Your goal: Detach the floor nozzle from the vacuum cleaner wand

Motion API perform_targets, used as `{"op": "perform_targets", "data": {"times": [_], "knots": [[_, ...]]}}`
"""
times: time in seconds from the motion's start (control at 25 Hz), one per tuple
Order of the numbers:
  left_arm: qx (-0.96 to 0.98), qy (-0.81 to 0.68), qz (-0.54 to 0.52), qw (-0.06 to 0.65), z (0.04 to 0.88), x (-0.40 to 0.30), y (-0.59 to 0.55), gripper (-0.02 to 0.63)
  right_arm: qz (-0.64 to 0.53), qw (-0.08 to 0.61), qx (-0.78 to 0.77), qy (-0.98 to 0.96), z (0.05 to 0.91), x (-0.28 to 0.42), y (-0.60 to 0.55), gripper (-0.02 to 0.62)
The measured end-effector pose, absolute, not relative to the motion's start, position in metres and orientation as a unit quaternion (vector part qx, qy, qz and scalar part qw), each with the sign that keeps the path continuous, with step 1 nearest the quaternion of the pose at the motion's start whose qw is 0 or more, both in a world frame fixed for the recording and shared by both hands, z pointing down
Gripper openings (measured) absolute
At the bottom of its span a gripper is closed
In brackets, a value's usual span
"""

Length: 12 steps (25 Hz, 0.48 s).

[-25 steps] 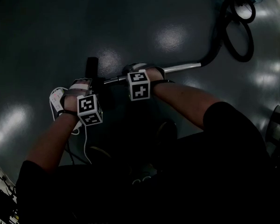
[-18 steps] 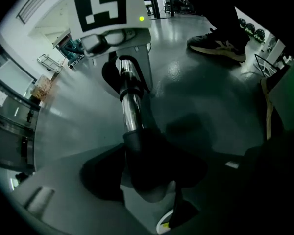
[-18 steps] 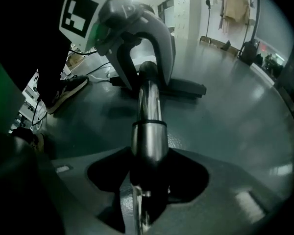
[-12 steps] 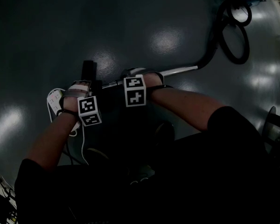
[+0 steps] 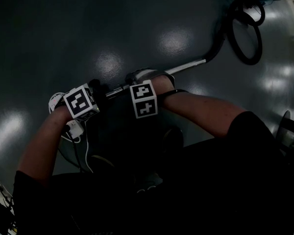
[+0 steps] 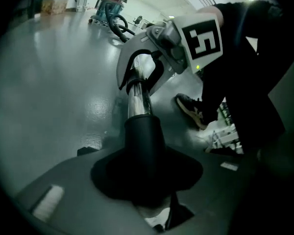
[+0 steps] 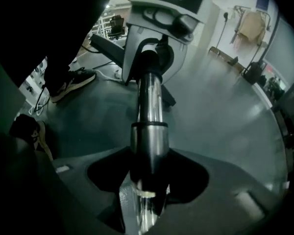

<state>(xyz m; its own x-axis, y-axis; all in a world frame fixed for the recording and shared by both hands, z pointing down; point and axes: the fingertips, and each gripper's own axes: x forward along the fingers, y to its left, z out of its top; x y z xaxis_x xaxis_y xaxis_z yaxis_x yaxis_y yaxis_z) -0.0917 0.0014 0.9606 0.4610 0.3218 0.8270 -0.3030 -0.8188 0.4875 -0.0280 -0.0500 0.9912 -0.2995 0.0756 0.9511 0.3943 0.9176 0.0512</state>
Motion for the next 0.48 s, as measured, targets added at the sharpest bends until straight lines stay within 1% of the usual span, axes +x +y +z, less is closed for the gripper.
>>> {"op": "perform_targets", "data": {"times": [0.2, 0.36, 0.4, 0.44, 0.48], "knots": [[0.785, -0.092, 0.593, 0.153, 0.955, -0.107, -0.027, 0.138, -0.083, 0.568, -0.145, -0.806, 0.974, -0.034, -0.061, 0.206], [0.741, -0.158, 0.652, -0.034, 0.95, -0.126, -0.059, 0.13, -0.028, 0.57, -0.139, -0.809, 0.965, -0.042, -0.068, 0.198], [0.737, -0.162, 0.654, -0.055, 0.949, -0.128, -0.064, 0.13, -0.022, 0.571, -0.136, -0.809, 0.963, -0.043, -0.07, 0.198], [0.742, -0.159, 0.649, -0.052, 0.948, -0.128, -0.066, 0.129, -0.021, 0.571, -0.133, -0.809, 0.962, -0.044, -0.071, 0.196], [0.754, -0.147, 0.64, -0.027, 0.947, -0.126, -0.064, 0.126, -0.025, 0.572, -0.132, -0.809, 0.962, -0.044, -0.072, 0.198]]}}
